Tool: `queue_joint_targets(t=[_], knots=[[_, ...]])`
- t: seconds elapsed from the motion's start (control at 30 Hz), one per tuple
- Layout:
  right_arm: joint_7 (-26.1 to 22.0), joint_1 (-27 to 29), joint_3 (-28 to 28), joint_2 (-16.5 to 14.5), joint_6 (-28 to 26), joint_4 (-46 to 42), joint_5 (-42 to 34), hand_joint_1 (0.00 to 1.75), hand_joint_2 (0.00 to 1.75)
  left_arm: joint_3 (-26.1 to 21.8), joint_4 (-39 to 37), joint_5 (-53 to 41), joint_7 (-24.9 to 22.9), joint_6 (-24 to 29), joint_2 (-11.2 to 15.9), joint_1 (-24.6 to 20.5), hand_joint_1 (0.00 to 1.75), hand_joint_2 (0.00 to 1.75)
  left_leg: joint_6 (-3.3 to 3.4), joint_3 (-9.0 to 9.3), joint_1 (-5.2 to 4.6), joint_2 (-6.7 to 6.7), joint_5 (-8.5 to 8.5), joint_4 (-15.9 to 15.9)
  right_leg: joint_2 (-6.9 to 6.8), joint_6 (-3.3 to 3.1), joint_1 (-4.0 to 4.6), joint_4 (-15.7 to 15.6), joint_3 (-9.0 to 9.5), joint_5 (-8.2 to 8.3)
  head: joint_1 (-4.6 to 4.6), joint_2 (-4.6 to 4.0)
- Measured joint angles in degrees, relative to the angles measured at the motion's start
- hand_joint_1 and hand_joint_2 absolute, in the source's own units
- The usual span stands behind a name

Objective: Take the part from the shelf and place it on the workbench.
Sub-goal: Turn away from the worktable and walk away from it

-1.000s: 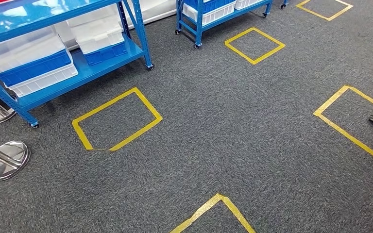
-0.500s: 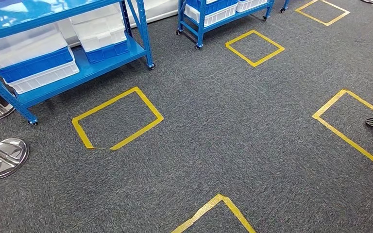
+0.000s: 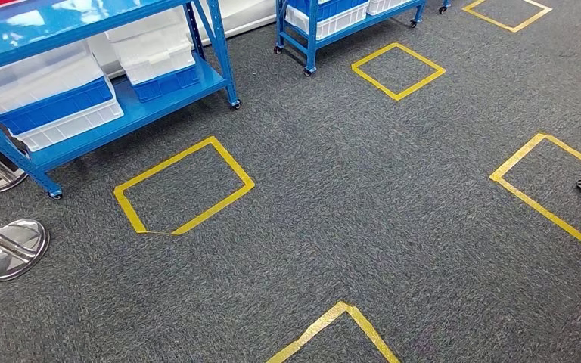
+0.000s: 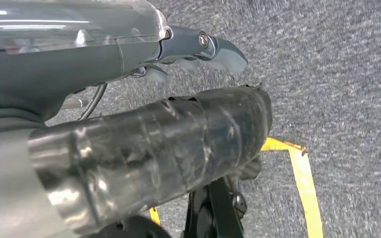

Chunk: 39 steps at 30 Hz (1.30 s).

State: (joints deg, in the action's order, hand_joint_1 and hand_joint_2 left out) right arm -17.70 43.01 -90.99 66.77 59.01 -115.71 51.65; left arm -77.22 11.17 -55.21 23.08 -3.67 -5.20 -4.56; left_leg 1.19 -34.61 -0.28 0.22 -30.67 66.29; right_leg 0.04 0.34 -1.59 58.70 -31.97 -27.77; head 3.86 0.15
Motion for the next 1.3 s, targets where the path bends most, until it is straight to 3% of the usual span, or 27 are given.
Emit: queue_joint_targets(t=[0.07,0.17,0.23,0.33,0.37,0.4,0.43,0.47,0.53,0.57,0.63,0.73,0.8,0.87,0.9,0.93,0.97,1.03,1.07,1.1,1.23,1.3], knots=[[0.0,-0.01,-0.01,-0.01,0.0,0.0,0.0,0.0,1.75,0.01,0.0,0.0,0.0,0.0,0.02,-0.05,0.0,0.0,0.53,3.17,-0.15,0.03,2.25,-6.64,0.03,0.31,0.2,0.12,0.05,-0.11,-0.01,0.0],[0.0,0.0,-0.01,-0.01,0.01,0.0,0.0,0.0,1.75,0.02,0.0,0.0,0.01,0.0,0.04,-0.17,0.0,0.0,1.07,3.89,-0.28,0.02,2.47,-8.48,0.04,1.2,0.27,-0.04,-0.08,0.07,-0.01,-0.01],[0.01,-0.03,-0.03,-0.01,0.01,0.0,0.01,0.0,1.75,0.02,0.0,0.0,0.02,0.0,0.04,-0.17,0.0,0.0,1.75,4.26,-0.13,0.15,3.06,-9.44,0.04,1.72,0.1,0.98,-0.42,-0.88,-0.04,0.0],[0.01,-0.06,-0.02,-0.06,0.02,-0.01,0.01,0.0,1.75,0.01,0.0,0.0,0.01,0.0,0.03,-0.11,0.0,0.0,2.36,4.46,-0.04,0.32,3.5,-10.12,0.02,2.24,-0.09,9.85,-4.55,-5.92,-0.12,-0.01],[0.01,-0.03,0.01,-0.09,0.03,-0.01,0.01,0.0,1.75,0.01,0.0,0.0,0.0,0.0,0.03,-0.11,0.0,0.0,2.38,4.39,-0.09,0.32,3.48,-10.04,0.02,2.42,-0.14,13.12,-6.17,-7.12,-0.13,-0.01],[0.0,0.01,0.03,-0.12,0.04,-0.01,0.0,0.0,1.75,0.01,0.0,0.0,0.0,0.0,0.02,-0.11,0.0,0.0,2.4,4.35,-0.12,0.31,3.4,-9.91,0.01,2.55,-0.2,14.93,-7.11,-7.32,-0.13,0.0],[0.0,0.0,0.04,-0.14,0.04,0.0,0.0,0.0,1.75,0.01,0.0,0.0,0.0,0.0,0.02,-0.11,0.0,0.0,2.38,4.35,-0.13,0.29,3.28,-9.72,0.0,2.64,-0.25,14.59,-7.01,-6.36,-0.13,0.0],[0.0,-0.01,0.04,-0.15,0.04,0.0,0.0,0.0,1.75,0.02,0.0,0.0,0.0,0.0,0.02,-0.11,0.0,0.0,2.32,4.39,-0.11,0.27,3.1,-9.5,-0.01,2.67,-0.3,12.1,-5.84,-4.49,-0.13,0.0],[0.0,-0.03,0.04,-0.14,0.04,0.0,0.0,0.0,1.75,0.02,0.0,0.0,0.0,0.0,0.01,-0.12,0.0,0.0,1.95,4.43,-0.18,0.19,2.58,-8.88,-0.02,2.58,-0.29,4.61,-2.24,-1.03,-0.14,-0.01],[0.0,-0.03,0.04,-0.14,0.03,-0.01,0.0,0.0,1.75,0.02,0.0,0.0,0.0,0.0,0.01,-0.12,0.0,0.0,1.7,4.37,-0.27,0.15,2.35,-8.59,0.05,2.35,-0.17,2.11,-1.08,-0.23,-0.13,0.0],[0.01,-0.03,0.03,-0.12,0.03,0.0,0.01,0.0,1.75,0.01,0.0,0.0,0.0,0.0,0.01,-0.16,0.0,0.0,1.22,4.21,-0.46,0.08,2.13,-8.3,0.17,1.81,0.16,0.85,-0.58,-0.2,-0.11,0.0],[0.01,-0.05,0.02,-0.12,0.02,0.01,0.01,0.0,1.75,0.0,0.0,-0.01,0.0,0.0,-0.01,-0.18,0.0,0.0,0.43,3.92,-0.38,0.06,1.25,-7.41,0.19,0.88,-0.17,0.54,-0.62,0.02,-0.08,0.0],[0.01,-0.05,0.02,-0.11,0.01,-0.01,0.01,0.0,1.75,-0.01,0.0,-0.01,0.0,0.0,-0.01,-0.18,0.0,0.0,-0.14,1.83,-0.19,0.02,-1.76,-2.66,0.13,0.31,-0.27,0.36,-0.63,0.15,-0.06,0.0],[0.01,-0.04,0.02,-0.1,0.0,-0.02,0.01,0.0,1.75,-0.01,0.0,0.0,0.0,0.0,0.01,-0.15,0.0,0.0,-0.41,-1.69,-0.04,0.0,-5.18,4.82,0.11,0.04,-0.15,0.38,-0.75,0.14,-0.06,0.0],[0.0,-0.04,0.02,-0.1,0.0,-0.02,0.0,0.0,1.75,-0.01,0.0,0.0,0.0,0.0,0.02,-0.12,0.0,0.0,-0.42,-2.91,-0.02,0.0,-5.73,7.28,0.1,0.02,-0.11,0.4,-0.77,0.13,-0.06,0.0],[0.0,-0.04,0.02,-0.1,0.0,-0.02,0.0,0.0,1.75,-0.01,0.0,0.0,0.0,0.0,0.02,-0.08,0.0,0.0,-0.34,-3.17,-0.02,0.0,-5.11,7.66,0.11,0.01,-0.07,0.42,-0.73,0.11,-0.06,0.0],[0.0,-0.04,0.02,-0.1,0.0,-0.02,0.0,0.0,1.75,-0.01,0.0,0.0,0.0,0.0,0.02,-0.05,0.0,0.0,-0.15,-2.38,-0.03,0.0,-3.45,5.82,0.12,0.0,-0.02,0.43,-0.64,0.07,-0.06,0.0],[0.0,-0.05,0.02,-0.11,0.0,-0.02,0.0,0.0,1.75,-0.01,0.0,0.0,0.0,0.0,0.05,-0.03,0.0,0.0,0.54,1.04,-0.14,0.0,0.58,-1.59,0.14,0.03,0.14,0.44,-0.37,-0.07,-0.07,0.0],[0.0,-0.04,0.02,-0.11,0.0,-0.02,0.0,0.0,1.75,0.0,0.0,0.0,0.0,0.0,0.09,-0.04,0.0,0.0,0.86,2.57,-0.23,0.01,1.75,-4.95,0.16,0.13,0.26,0.49,-0.34,-0.13,-0.07,0.0],[0.0,-0.04,0.02,-0.13,0.01,-0.02,0.0,0.0,1.75,0.01,0.0,0.0,0.01,0.0,0.14,-0.07,0.0,0.0,1.07,3.48,-0.32,0.03,2.2,-6.97,0.16,0.31,0.32,0.51,-0.4,-0.12,-0.08,0.0],[0.0,-0.01,0.0,-0.05,0.0,-0.01,0.0,0.0,1.75,0.01,0.0,0.0,0.02,0.0,0.19,-0.17,0.0,0.0,1.7,4.22,-0.27,0.16,2.71,-9.07,0.1,1.43,0.17,0.78,-0.62,-0.35,-0.12,0.0],[0.01,-0.08,-0.02,-0.08,0.0,-0.01,0.01,0.0,1.75,0.0,0.0,0.0,0.01,0.0,0.19,-0.14,0.0,0.0,2.22,4.63,-0.05,0.31,3.28,-10.04,0.1,1.82,0.07,4.43,-2.15,-2.9,-0.19,0.0]])
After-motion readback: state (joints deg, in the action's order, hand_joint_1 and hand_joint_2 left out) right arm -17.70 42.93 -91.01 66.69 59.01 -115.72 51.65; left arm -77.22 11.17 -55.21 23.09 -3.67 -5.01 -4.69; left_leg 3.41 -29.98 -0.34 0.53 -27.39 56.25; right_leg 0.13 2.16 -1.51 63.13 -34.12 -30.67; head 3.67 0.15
